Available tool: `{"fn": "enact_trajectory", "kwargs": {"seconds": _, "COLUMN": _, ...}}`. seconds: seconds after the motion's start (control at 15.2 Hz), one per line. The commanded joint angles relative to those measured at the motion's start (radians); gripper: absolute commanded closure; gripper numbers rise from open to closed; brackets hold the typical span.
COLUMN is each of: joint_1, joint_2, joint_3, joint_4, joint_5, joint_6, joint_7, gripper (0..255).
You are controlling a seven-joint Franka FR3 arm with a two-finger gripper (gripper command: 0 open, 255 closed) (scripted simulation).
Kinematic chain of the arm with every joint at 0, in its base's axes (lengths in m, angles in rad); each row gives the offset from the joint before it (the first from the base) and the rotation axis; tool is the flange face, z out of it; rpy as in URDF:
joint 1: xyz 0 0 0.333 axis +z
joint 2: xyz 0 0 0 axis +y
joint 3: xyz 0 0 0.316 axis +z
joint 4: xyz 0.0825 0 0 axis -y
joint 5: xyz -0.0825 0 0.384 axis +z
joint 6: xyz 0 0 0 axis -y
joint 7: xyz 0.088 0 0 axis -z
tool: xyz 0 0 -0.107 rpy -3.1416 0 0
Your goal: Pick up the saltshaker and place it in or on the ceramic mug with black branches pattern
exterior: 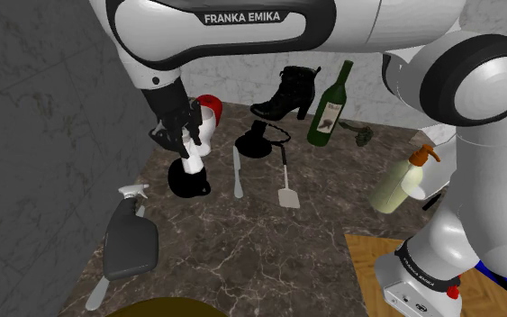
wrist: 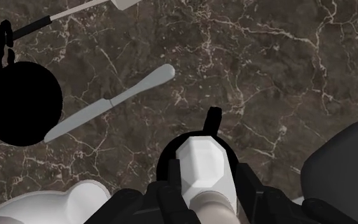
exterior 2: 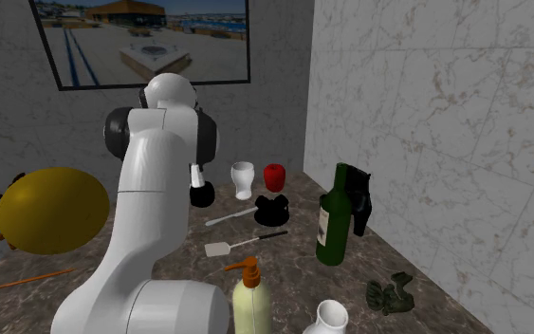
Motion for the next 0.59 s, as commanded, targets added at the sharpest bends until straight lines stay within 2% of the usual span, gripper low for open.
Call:
{"fn": "enact_trajectory", "kwargs": {"seconds": 0.0, "joint_1": 0.000, "joint_2": 0.000, "joint_3": 0.000, "joint_4": -0.003, "joint_5": 0.000, "joint_6": 0.003, "joint_7": 0.000, "gripper": 255}}
{"fn": "enact_trajectory", "kwargs": {"seconds": 0.33, "joint_1": 0.000, "joint_2": 0.000, "joint_3": 0.000, "joint_4": -0.003, "joint_5": 0.000, "joint_6": 0.003, "joint_7": 0.000, "gripper": 255}}
{"fn": "enact_trajectory", "kwargs": {"seconds": 0.4, "joint_1": 0.000, "joint_2": 0.000, "joint_3": 0.000, "joint_4": -0.003, "joint_5": 0.000, "joint_6": 0.003, "joint_7": 0.000, "gripper": 0}}
{"fn": "enact_trajectory", "kwargs": {"seconds": 0.53, "joint_1": 0.000, "joint_2": 0.000, "joint_3": 0.000, "joint_4": -0.003, "joint_5": 0.000, "joint_6": 0.003, "joint_7": 0.000, "gripper": 0}}
